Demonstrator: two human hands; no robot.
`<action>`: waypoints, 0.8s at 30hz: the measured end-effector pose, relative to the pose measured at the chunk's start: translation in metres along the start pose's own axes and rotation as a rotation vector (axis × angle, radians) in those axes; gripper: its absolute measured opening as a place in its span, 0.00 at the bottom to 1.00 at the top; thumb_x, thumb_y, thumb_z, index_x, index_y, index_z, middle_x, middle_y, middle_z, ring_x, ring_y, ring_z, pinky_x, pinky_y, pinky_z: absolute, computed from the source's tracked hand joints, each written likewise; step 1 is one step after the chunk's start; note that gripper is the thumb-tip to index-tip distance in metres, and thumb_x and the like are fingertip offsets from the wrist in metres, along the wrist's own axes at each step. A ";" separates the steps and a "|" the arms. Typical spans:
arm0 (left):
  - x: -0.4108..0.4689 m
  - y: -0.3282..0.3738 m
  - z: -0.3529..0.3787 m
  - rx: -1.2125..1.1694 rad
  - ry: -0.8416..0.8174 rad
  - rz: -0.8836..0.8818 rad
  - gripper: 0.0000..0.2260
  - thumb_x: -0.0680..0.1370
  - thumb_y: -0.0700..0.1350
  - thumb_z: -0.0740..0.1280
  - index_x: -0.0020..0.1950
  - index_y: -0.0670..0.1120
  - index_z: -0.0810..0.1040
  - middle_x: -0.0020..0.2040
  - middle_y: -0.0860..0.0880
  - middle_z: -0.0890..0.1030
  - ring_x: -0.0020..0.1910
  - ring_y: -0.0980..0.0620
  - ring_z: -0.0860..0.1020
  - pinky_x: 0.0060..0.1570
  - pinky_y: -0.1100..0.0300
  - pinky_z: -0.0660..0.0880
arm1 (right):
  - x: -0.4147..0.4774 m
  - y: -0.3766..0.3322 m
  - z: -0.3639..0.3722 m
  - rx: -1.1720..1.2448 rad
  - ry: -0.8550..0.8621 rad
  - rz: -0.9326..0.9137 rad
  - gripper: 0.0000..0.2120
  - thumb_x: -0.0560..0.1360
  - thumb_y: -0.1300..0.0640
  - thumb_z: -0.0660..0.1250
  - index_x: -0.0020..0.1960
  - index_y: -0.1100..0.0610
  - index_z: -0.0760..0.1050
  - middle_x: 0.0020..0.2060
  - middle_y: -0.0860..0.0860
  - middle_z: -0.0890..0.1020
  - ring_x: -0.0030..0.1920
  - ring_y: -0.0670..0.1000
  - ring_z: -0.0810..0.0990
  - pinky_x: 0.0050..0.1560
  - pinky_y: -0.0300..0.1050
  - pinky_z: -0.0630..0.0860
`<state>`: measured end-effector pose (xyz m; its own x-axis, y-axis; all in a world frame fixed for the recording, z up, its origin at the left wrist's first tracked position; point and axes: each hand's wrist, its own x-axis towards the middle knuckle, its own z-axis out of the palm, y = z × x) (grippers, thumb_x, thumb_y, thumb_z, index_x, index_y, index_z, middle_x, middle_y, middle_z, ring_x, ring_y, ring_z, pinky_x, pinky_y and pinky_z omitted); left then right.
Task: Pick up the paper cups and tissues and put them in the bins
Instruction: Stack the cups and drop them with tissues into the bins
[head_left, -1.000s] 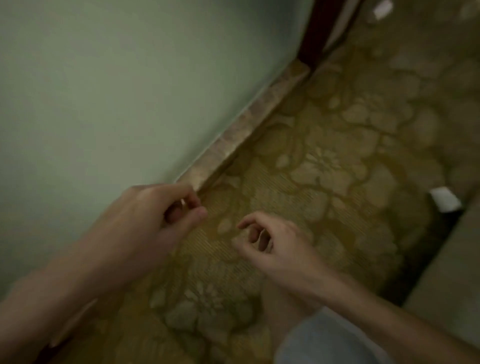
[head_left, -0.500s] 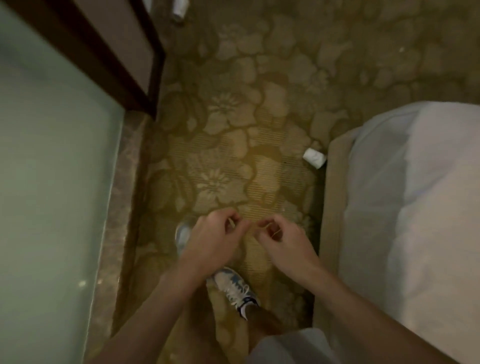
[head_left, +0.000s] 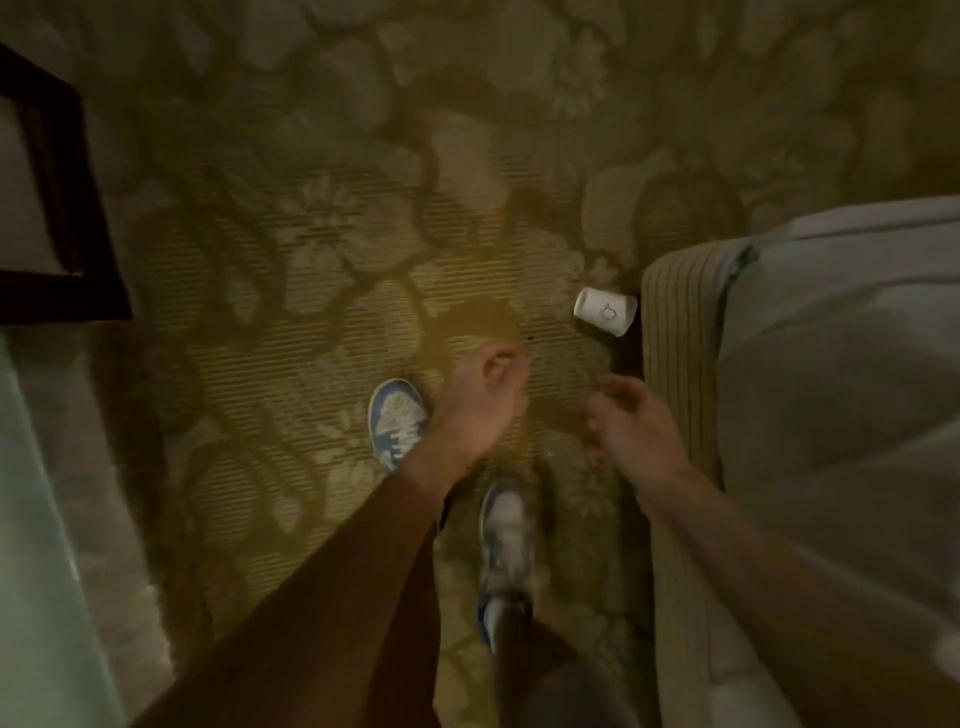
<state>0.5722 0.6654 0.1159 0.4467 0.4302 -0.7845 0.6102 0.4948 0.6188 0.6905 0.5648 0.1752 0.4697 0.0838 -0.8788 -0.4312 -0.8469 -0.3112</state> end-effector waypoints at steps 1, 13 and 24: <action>0.024 -0.002 0.006 -0.003 -0.009 -0.023 0.05 0.77 0.55 0.65 0.43 0.63 0.78 0.40 0.59 0.81 0.40 0.57 0.81 0.39 0.55 0.77 | 0.021 0.000 0.001 0.045 0.004 0.048 0.10 0.78 0.55 0.66 0.59 0.49 0.73 0.53 0.51 0.80 0.51 0.52 0.81 0.54 0.52 0.80; 0.216 -0.053 0.110 0.147 -0.201 -0.095 0.12 0.80 0.46 0.65 0.63 0.50 0.78 0.49 0.47 0.82 0.40 0.56 0.80 0.42 0.62 0.79 | 0.235 0.030 0.008 0.635 0.085 0.303 0.34 0.78 0.71 0.55 0.76 0.44 0.53 0.45 0.58 0.76 0.32 0.48 0.71 0.48 0.45 0.74; 0.259 -0.062 0.127 0.153 -0.304 -0.143 0.14 0.81 0.45 0.61 0.67 0.53 0.74 0.55 0.54 0.80 0.48 0.55 0.77 0.40 0.60 0.73 | 0.288 0.038 0.012 0.595 0.161 0.279 0.13 0.82 0.54 0.59 0.66 0.55 0.68 0.46 0.56 0.79 0.37 0.50 0.77 0.43 0.48 0.73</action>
<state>0.7333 0.6505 -0.1310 0.5099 0.1091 -0.8533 0.7610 0.4055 0.5065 0.8005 0.5630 -0.0941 0.3683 -0.2146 -0.9046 -0.8820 -0.3883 -0.2670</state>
